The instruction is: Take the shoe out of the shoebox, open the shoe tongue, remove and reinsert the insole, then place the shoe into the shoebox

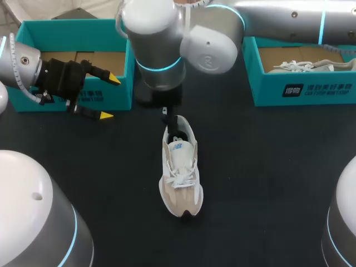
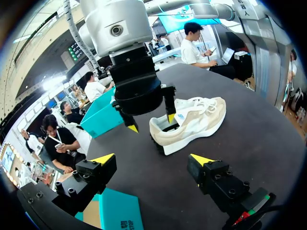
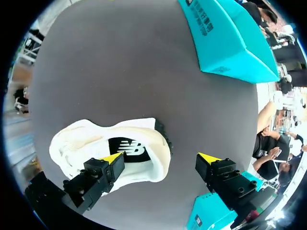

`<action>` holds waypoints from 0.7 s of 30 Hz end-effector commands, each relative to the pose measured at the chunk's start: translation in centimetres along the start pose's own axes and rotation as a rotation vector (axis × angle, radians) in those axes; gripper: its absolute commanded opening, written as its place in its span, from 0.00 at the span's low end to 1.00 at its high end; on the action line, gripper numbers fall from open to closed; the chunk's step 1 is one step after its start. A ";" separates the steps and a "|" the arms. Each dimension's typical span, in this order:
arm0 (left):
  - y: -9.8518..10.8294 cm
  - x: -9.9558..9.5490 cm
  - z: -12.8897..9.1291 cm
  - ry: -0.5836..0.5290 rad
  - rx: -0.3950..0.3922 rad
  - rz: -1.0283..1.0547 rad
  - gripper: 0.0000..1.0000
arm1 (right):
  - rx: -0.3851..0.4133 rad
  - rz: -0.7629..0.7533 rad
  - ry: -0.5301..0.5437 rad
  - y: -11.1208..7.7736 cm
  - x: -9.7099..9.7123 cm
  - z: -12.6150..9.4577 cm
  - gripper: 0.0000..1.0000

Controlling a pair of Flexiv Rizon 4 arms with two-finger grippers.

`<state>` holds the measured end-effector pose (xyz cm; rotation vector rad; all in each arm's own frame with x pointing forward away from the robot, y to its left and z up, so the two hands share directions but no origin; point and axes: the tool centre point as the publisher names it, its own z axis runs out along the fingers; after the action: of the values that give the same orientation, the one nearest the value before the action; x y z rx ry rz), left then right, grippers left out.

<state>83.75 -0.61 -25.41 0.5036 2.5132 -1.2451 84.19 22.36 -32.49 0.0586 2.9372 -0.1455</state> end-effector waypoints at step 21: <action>-0.1 0.0 0.0 0.002 -0.004 0.000 1.00 | 0.034 0.022 0.022 -0.5 0.2 5.0 0.00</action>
<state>83.75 -0.61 -25.41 0.5036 2.5133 -1.2451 84.94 21.11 -36.60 0.0976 2.9587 -0.1867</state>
